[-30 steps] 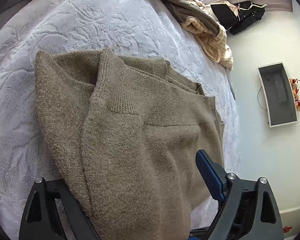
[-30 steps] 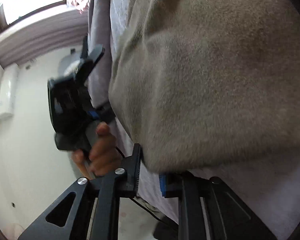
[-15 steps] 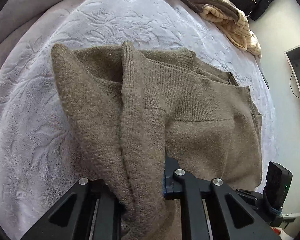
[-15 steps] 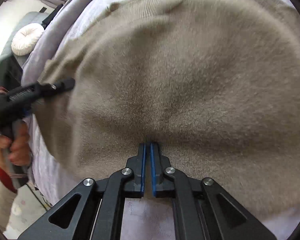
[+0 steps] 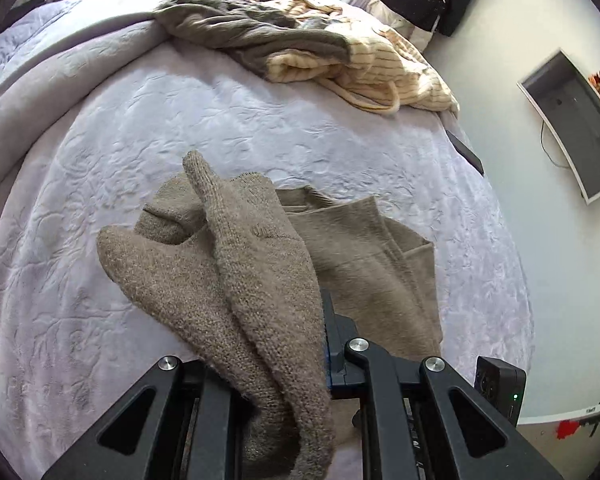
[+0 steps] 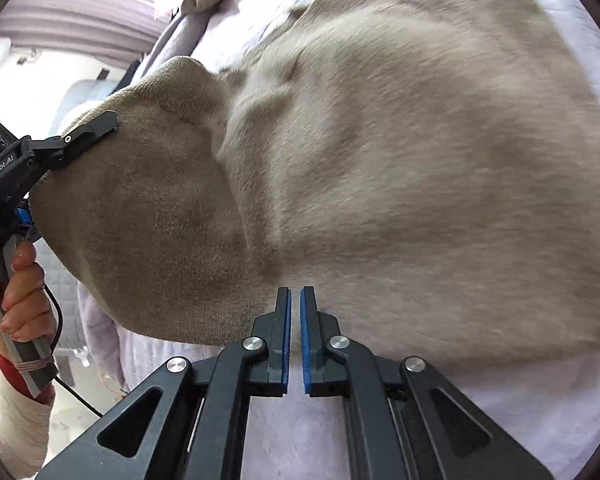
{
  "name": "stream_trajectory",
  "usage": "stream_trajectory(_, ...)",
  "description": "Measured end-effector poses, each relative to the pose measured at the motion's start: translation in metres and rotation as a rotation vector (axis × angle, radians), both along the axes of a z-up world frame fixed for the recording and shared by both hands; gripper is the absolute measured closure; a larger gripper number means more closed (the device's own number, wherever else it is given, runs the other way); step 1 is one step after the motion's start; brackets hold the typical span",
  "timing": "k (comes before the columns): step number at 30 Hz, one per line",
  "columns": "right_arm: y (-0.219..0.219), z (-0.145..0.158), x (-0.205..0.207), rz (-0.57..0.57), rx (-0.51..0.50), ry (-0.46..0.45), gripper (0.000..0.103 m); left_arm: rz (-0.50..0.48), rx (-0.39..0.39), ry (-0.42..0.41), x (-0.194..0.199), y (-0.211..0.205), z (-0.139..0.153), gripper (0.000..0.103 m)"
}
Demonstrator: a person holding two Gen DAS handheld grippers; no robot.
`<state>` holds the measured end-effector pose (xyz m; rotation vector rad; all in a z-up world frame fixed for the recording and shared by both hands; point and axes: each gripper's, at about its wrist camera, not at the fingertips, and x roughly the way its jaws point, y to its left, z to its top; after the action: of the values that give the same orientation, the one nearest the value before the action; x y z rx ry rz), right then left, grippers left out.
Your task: Fold small clothes
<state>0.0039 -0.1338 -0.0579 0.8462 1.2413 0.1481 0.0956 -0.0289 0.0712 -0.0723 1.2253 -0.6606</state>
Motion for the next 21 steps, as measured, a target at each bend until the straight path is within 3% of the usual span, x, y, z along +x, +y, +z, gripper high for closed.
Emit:
stream_trajectory(6,-0.045,0.001,-0.028,-0.122,0.057,-0.029,0.097,-0.111,0.078,-0.007,-0.02,-0.108,-0.01,0.087)
stream_trajectory(10,-0.068,-0.014,-0.048,-0.204,0.122,-0.026,0.097,-0.181,0.216,-0.018,-0.043,-0.172,-0.044,0.087)
stream_trajectory(12,-0.08,-0.023,-0.054,-0.245,0.185,-0.034,0.097,-0.194,0.299,-0.038,-0.055,-0.188,-0.057,0.087)
stream_trajectory(15,-0.096,-0.032,-0.069,-0.287,0.257,-0.057,0.097,-0.202,0.363,-0.101,-0.07,-0.196,-0.055,0.086)
stream_trajectory(18,-0.107,-0.035,-0.074,-0.32,0.306,-0.086,0.097,-0.222,0.284,-0.121,-0.078,-0.191,-0.036,0.053)
stream_trajectory(19,-0.106,-0.034,-0.078,-0.333,0.326,-0.098,0.097,-0.219,0.256,-0.144,-0.081,-0.189,-0.027,0.032)
stream_trajectory(20,-0.11,-0.036,-0.08,-0.351,0.351,-0.111,0.096,-0.216,0.238,-0.18,-0.084,-0.186,-0.016,0.017)
stream_trajectory(21,-0.117,-0.039,-0.083,-0.371,0.38,-0.123,0.095,-0.219,0.223,-0.208,-0.087,-0.185,-0.008,0.016)
